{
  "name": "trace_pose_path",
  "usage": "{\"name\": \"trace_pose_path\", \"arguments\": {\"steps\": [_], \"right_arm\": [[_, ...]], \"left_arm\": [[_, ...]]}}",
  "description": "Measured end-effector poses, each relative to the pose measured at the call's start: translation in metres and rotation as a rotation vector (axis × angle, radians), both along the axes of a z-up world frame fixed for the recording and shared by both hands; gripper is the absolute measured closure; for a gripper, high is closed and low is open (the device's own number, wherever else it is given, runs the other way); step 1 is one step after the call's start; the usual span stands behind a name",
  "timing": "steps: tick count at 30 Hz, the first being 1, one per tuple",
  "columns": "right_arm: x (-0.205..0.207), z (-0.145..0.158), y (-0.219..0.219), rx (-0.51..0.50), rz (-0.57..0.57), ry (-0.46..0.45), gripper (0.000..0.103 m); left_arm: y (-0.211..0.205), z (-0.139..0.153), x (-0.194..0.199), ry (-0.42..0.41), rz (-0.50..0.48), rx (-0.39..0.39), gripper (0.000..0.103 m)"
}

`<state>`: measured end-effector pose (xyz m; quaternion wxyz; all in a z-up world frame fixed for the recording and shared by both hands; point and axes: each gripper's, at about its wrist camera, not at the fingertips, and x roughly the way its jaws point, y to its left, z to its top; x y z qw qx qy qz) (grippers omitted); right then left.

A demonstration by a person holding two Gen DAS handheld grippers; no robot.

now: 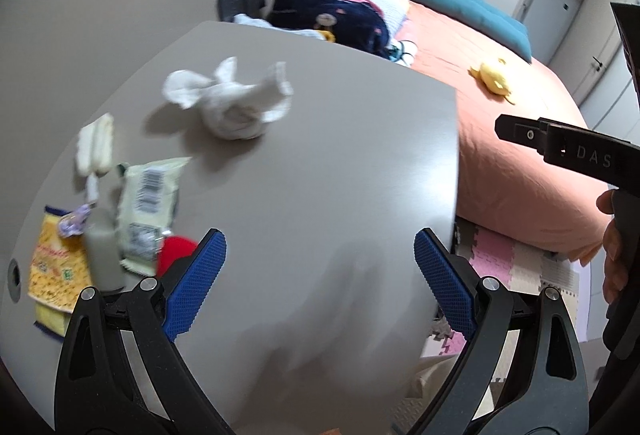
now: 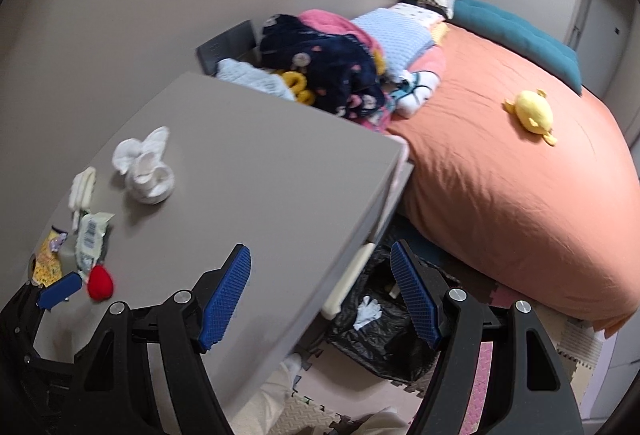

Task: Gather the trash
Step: 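Move both open tools back over the table items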

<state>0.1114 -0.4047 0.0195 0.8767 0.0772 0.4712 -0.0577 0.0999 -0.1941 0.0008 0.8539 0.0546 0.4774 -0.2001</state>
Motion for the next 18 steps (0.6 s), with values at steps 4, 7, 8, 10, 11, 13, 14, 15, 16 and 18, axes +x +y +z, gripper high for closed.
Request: {"name": "trace_pose_path", "arguments": {"steps": [4,7,8,10,11,13,14,15,16,18], "right_arm": [[0.005,-0.003,0.023,0.010,0.033,0.004,0.030],[0.007,-0.005,0.041,0.012,0.060,0.009,0.030],[0.007,-0.005,0.046,0.013,0.067,0.010,0.030],[0.009,-0.008,0.059,0.017,0.089,0.016,0.030],[0.011,-0.009,0.066,0.018,0.100,0.019,0.030],[0.012,-0.011,0.079,0.017,0.117,0.023,0.030],[0.013,-0.012,0.085,0.017,0.125,0.026,0.030],[0.014,-0.014,0.094,0.018,0.139,0.031,0.030],[0.015,-0.015,0.099,0.019,0.148,0.033,0.030],[0.017,-0.019,0.114,0.026,0.169,0.040,0.030]], "left_arm": [[0.026,0.001,0.000,-0.007,0.030,-0.003,0.011],[0.045,0.002,-0.001,-0.013,0.054,-0.004,0.011],[0.052,0.002,0.000,-0.014,0.063,-0.005,0.011],[0.064,0.003,0.001,-0.017,0.077,-0.004,0.011],[0.069,0.003,0.001,-0.018,0.082,-0.001,0.011],[0.082,0.003,0.002,-0.025,0.100,0.006,0.011],[0.089,0.003,0.003,-0.027,0.107,0.007,0.011],[0.097,0.003,0.004,-0.028,0.119,0.010,0.011],[0.105,0.002,0.005,-0.028,0.131,0.010,0.011],[0.119,0.001,0.006,-0.025,0.150,0.009,0.011]]}}
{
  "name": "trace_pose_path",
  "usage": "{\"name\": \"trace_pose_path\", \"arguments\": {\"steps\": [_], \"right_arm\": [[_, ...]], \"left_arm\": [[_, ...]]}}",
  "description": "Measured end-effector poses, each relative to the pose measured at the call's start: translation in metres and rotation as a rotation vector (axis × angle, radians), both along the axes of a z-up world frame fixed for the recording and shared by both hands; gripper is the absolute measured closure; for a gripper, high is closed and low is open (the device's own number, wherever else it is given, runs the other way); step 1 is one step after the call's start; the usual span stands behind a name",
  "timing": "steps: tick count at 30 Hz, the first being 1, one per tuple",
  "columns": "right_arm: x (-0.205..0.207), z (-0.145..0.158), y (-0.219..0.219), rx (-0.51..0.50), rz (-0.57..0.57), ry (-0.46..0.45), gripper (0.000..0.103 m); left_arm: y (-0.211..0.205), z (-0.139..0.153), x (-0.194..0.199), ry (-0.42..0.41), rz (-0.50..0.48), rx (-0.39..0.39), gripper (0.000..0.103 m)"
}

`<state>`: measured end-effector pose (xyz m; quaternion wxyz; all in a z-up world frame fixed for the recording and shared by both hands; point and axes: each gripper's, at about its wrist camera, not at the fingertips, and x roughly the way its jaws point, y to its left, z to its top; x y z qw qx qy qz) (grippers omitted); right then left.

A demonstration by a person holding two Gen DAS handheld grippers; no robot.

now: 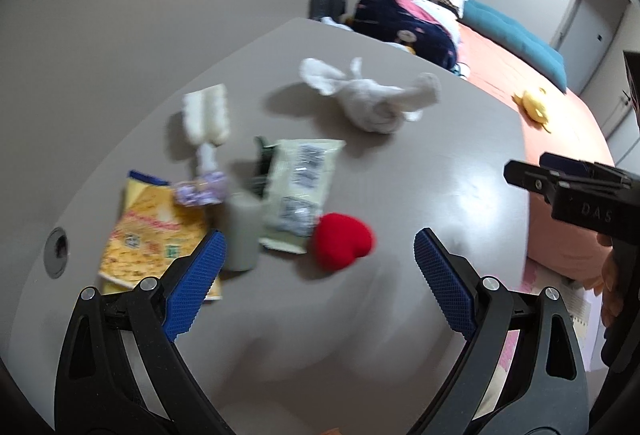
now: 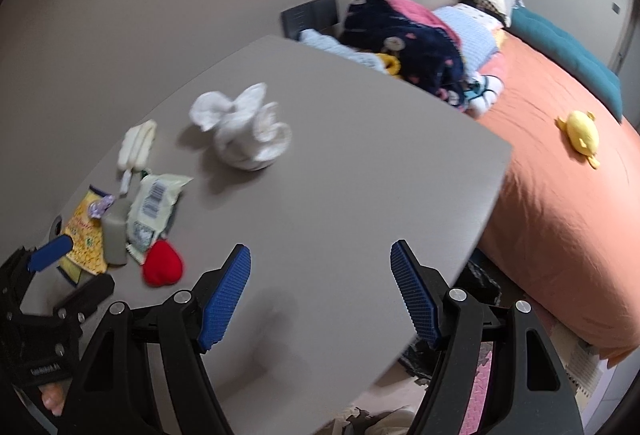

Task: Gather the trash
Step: 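Move both open tools back over the table items, then grasp the yellow soybean milk bag with the left tool while the right tool grasps the red heart plush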

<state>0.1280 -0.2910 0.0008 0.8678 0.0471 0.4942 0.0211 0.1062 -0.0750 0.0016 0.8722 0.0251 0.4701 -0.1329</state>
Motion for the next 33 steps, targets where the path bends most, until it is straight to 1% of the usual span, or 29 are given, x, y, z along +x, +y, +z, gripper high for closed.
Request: {"name": "trace_pose_path", "arguments": {"steps": [8,14,18,19,21,22,26,31,33], "right_arm": [[0.009,-0.012,0.051,0.035,0.076,0.027,0.030],[0.013,-0.021,0.088,0.027,0.137,0.046,0.030],[0.017,-0.029,0.111,0.025,0.183,0.065,0.031],[0.017,-0.031,0.115,0.025,0.189,0.071,0.031],[0.020,-0.037,0.124,0.031,0.207,0.091,0.034],[0.021,-0.039,0.127,0.031,0.210,0.098,0.035],[0.026,-0.049,0.135,0.036,0.212,0.128,0.036],[0.029,-0.056,0.139,0.034,0.214,0.146,0.036],[0.030,-0.057,0.140,0.033,0.215,0.151,0.038]], "left_arm": [[0.057,-0.001,0.009,0.000,0.069,0.007,0.011],[0.097,-0.006,0.020,0.027,0.115,-0.002,0.011],[0.115,-0.013,0.027,0.042,0.146,0.015,0.011],[0.118,-0.015,0.029,0.043,0.152,0.020,0.011],[0.125,-0.018,0.032,0.049,0.153,0.026,0.016],[0.129,-0.020,0.034,0.057,0.156,0.024,0.018],[0.143,-0.027,0.041,0.078,0.168,0.013,0.018],[0.156,-0.037,0.050,0.126,0.167,-0.034,0.020],[0.159,-0.041,0.053,0.149,0.155,-0.060,0.020]]}}
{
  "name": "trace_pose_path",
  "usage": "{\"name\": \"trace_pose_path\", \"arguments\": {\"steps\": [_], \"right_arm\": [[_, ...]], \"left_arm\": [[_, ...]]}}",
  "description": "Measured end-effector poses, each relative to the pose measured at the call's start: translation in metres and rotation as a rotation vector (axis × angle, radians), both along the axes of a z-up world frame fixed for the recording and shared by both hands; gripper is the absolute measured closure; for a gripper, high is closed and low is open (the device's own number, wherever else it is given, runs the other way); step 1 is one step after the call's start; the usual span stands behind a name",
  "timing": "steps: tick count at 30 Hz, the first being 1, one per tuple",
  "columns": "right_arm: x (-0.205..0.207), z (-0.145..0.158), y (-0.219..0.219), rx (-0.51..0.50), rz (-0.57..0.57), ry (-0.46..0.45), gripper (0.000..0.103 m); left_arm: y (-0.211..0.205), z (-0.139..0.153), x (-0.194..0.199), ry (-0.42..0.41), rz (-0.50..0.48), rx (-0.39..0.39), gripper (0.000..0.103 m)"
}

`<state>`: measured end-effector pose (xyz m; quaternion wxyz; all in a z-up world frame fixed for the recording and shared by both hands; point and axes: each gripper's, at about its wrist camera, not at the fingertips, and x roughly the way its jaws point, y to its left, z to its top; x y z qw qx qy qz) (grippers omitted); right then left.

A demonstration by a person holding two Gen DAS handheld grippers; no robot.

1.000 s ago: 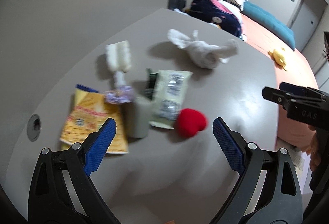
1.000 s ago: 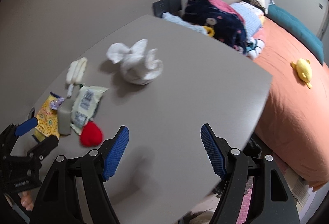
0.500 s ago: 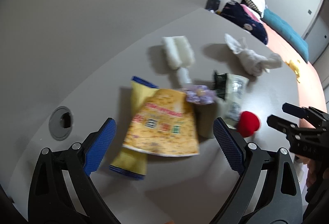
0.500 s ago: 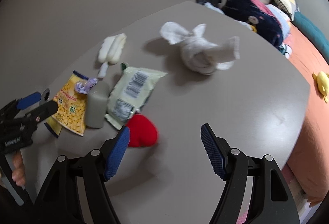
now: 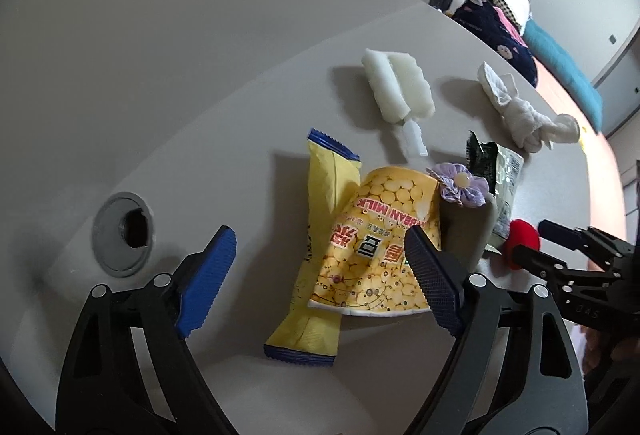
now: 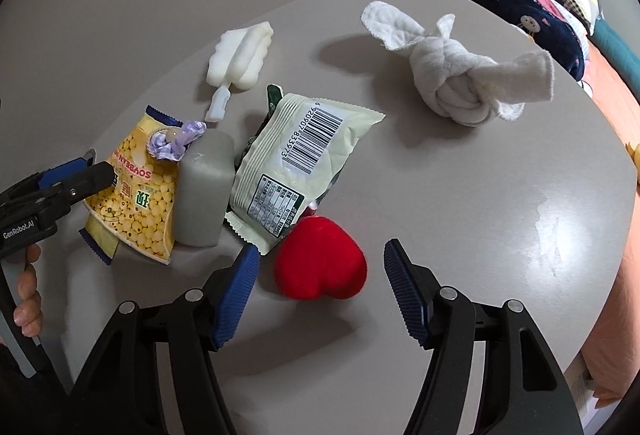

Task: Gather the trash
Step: 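Grasp the yellow soybean milk bag with the left tool while the right tool grasps the red heart plush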

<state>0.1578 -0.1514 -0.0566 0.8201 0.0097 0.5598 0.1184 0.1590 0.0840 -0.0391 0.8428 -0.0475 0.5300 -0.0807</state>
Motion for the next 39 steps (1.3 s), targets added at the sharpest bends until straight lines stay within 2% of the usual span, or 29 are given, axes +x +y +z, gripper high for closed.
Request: {"name": "trace_pose_path", "arguments": {"steps": [5,9,21,23,28,32,38,39], "right_arm": [[0.002,-0.007,0.002,0.001,0.014,0.024,0.050],[0.003,-0.009,0.002,-0.007,0.020,0.020,0.053],[0.003,-0.009,0.002,-0.006,0.021,0.022,0.053],[0.003,-0.009,0.002,-0.003,0.020,0.022,0.053],[0.002,-0.010,0.004,-0.001,0.025,0.022,0.053],[0.000,-0.010,0.004,-0.008,0.024,0.011,0.053],[-0.004,-0.009,0.006,-0.015,0.034,0.006,0.054],[-0.005,-0.008,0.006,-0.013,0.033,0.006,0.054]], "left_arm": [[0.003,-0.006,0.003,0.036,-0.012,-0.043,0.039],[0.001,-0.004,0.002,0.031,-0.016,-0.034,0.040],[-0.020,0.006,-0.007,0.027,-0.089,-0.089,0.041],[-0.024,0.008,-0.009,0.023,-0.107,-0.094,0.045],[-0.027,0.002,-0.007,0.065,-0.140,-0.167,0.063],[-0.033,-0.008,-0.006,0.101,-0.148,-0.183,0.063],[-0.031,-0.031,0.002,0.177,-0.127,-0.280,0.064],[-0.030,-0.031,0.002,0.169,-0.125,-0.292,0.065]]}}
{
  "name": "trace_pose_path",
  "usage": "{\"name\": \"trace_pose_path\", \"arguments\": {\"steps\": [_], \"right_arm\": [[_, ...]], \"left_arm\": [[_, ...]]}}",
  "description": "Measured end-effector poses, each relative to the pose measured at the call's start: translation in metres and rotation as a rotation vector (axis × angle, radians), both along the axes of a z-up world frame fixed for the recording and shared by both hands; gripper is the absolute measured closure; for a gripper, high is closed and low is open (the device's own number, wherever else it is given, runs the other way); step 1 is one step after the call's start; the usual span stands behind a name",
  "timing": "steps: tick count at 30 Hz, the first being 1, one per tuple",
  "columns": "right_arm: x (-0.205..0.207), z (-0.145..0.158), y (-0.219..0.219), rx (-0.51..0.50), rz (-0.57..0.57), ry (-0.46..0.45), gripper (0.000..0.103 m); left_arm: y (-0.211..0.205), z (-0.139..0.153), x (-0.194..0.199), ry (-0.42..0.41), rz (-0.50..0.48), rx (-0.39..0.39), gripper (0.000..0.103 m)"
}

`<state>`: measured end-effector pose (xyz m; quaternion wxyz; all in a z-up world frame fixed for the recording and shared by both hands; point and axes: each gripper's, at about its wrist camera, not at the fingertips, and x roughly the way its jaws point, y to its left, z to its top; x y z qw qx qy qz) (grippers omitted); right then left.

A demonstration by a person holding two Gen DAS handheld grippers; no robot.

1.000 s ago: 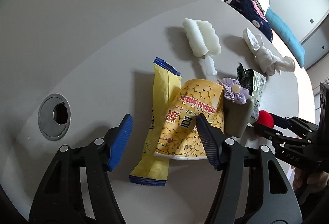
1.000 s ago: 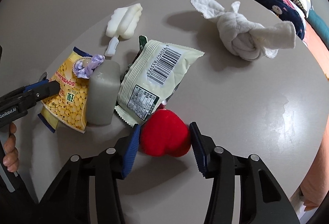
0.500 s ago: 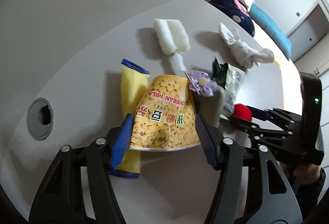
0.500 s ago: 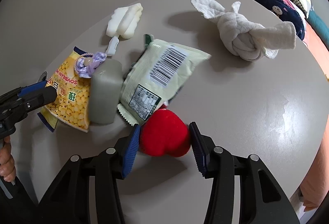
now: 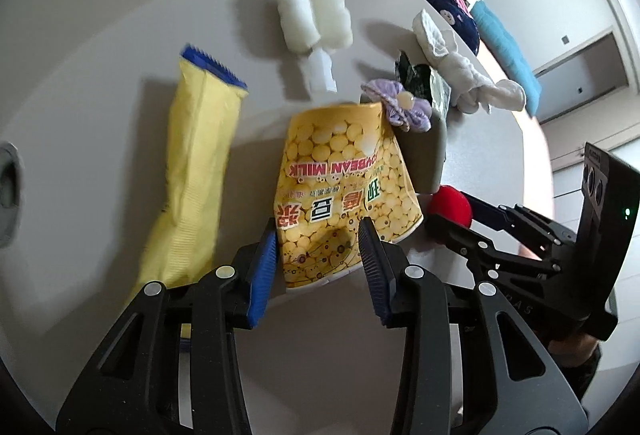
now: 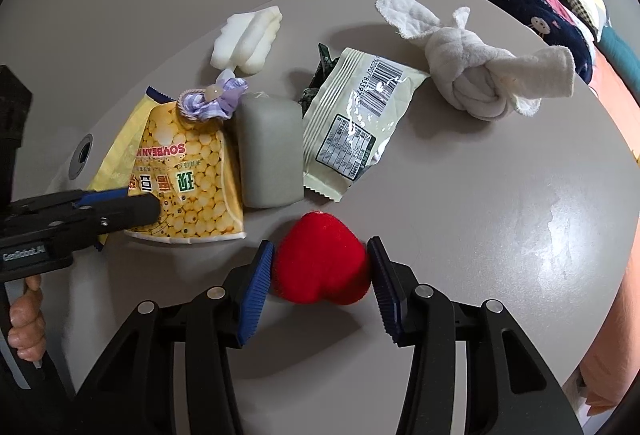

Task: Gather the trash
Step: 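Grasp the yellow soybean milk bag with the left tool while the right tool grasps the red heart plush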

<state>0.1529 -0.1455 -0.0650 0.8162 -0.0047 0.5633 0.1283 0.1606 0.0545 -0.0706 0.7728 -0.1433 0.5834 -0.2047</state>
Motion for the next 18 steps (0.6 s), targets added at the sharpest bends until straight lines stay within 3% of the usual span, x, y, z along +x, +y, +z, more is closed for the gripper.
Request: {"name": "trace_pose_path", "arguments": {"steps": [2,5,18], "right_arm": [[0.002,0.000,-0.001,0.002,-0.001,0.002,0.054],[0.003,0.000,-0.002,0.002,0.001,0.003,0.054],[-0.004,0.017,-0.016,0.022,-0.002,-0.026,0.054]], "left_arm": [[0.002,-0.001,-0.001,0.001,0.015,-0.015,0.076],[0.008,0.003,-0.004,-0.011,0.035,-0.071,0.083],[-0.002,0.058,-0.024,-0.182,0.064,0.002,0.095]]}}
